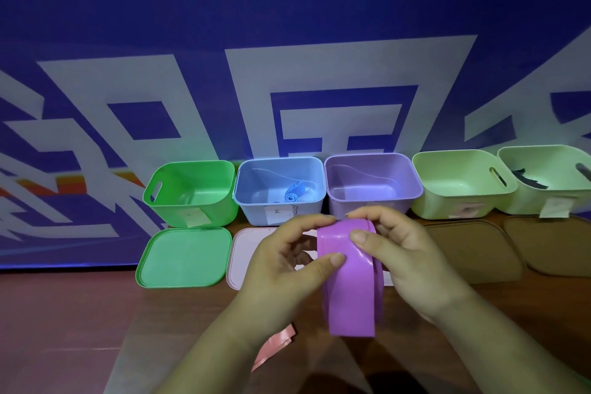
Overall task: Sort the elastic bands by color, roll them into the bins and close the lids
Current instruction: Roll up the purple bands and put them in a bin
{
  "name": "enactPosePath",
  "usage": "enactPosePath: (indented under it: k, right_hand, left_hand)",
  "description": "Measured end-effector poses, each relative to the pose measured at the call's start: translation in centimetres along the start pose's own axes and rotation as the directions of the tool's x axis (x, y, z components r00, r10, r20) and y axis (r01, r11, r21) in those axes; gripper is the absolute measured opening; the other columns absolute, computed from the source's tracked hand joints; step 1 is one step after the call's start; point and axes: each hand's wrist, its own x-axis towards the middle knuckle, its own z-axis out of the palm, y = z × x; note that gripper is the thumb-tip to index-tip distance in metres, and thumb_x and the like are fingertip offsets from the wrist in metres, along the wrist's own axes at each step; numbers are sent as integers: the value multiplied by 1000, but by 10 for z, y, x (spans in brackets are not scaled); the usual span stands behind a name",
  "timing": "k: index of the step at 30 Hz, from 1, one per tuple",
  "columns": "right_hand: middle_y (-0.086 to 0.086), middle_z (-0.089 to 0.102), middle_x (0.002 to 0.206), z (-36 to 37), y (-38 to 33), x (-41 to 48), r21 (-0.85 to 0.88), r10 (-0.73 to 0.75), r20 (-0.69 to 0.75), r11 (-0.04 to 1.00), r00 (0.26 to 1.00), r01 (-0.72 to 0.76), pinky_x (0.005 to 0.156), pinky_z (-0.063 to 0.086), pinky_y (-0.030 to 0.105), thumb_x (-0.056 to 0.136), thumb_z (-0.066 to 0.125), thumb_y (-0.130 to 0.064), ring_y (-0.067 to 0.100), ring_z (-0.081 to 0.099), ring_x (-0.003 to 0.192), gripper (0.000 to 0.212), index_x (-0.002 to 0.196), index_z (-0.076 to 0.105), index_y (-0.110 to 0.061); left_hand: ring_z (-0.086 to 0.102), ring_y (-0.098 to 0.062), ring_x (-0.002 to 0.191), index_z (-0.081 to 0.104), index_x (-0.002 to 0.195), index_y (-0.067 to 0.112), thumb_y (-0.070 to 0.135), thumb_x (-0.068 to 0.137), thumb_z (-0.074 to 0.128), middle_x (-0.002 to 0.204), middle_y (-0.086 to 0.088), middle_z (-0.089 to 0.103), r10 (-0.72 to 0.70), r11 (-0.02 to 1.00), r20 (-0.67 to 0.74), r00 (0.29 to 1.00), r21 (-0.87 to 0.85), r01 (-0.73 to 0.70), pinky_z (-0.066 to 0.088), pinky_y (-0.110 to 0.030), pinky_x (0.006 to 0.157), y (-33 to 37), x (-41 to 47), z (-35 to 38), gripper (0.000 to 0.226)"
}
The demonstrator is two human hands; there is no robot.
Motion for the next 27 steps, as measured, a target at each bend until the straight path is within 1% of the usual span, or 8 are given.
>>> enactPosePath:
  k: [3, 7, 9, 12, 15, 20, 24, 27]
  right_hand:
    - [3, 74, 96, 1, 1, 0, -4, 8, -7, 1000, 1000, -8, 70, 54, 25, 79, 67, -25, 17, 69, 84, 23, 101, 71, -26]
    - [1, 73, 99, 2, 1, 1, -61, 6, 4, 998, 1000, -5, 73, 55, 28, 81, 65, -32, 19, 69, 89, 24, 105, 70, -31]
    - [1, 72, 99, 2, 2, 1, -112, -12, 2, 994, 1000, 12, 78, 58, 35, 80, 67, -42, 23, 69, 91, 27, 106, 68, -36]
    - [1, 72, 103, 2, 4, -2, -148, -45, 16, 988, 999, 47, 84, 58, 47, 74, 67, -53, 23, 71, 91, 40, 112, 63, -41]
    - [-2, 71, 109, 4, 6, -5, -201, -101, 17, 974, 995, 102, 87, 57, 47, 77, 66, -52, 19, 70, 96, 42, 117, 59, -42]
    - [-8, 65, 118, 6, 10, -6, -350, -191, -14, 921, 982, 174, 90, 55, 44, 83, 60, -53, 15, 66, 105, 40, 121, 56, -42]
    - [-9, 66, 113, 9, 10, -8, -379, -217, -38, 906, 975, 187, 84, 56, 43, 84, 57, -53, 15, 66, 100, 37, 118, 57, -41]
    - [-7, 68, 110, 10, 10, -7, -331, -204, -45, 927, 978, 178, 84, 57, 46, 83, 58, -53, 16, 67, 97, 36, 116, 58, -39]
  left_hand:
    - [63, -37, 94, 70, 109, 26, 18, 73, 80, 105, -10, 72, -15, 1000, -12, 1000, -14, 15, 47, -69, 86, 1, 1, 1, 39]
    - [64, -25, 85, 71, 103, 25, 10, 73, 77, 95, -7, 73, -31, 999, -43, 999, -46, 29, 55, -52, 79, 1, 2, 4, 33]
    - [66, -24, 84, 72, 102, 25, 8, 76, 74, 91, -7, 74, -40, 998, -49, 998, -59, 37, 56, -47, 78, 3, 2, 4, 31]
    - [69, -23, 83, 71, 101, 25, 11, 78, 72, 93, -7, 74, -61, 995, -58, 996, -81, 56, 56, -54, 79, 6, 2, 5, 27]
    - [69, -22, 83, 71, 101, 24, 13, 79, 70, 99, -6, 73, -66, 995, -73, 995, -83, 60, 57, -52, 78, 8, 3, 7, 24]
    - [69, -11, 79, 73, 97, 25, 18, 80, 68, 97, 1, 73, -22, 999, -103, 994, -33, 19, 55, -24, 71, 10, 4, 10, 20]
    - [69, -9, 78, 72, 95, 27, 20, 81, 65, 91, 4, 74, -12, 999, -95, 995, -47, 8, 54, -21, 68, 12, 3, 13, 17]
    - [69, -12, 81, 70, 102, 30, 23, 85, 63, 93, 4, 74, -14, 999, -68, 998, -37, 12, 56, -26, 71, 12, 1, 14, 19]
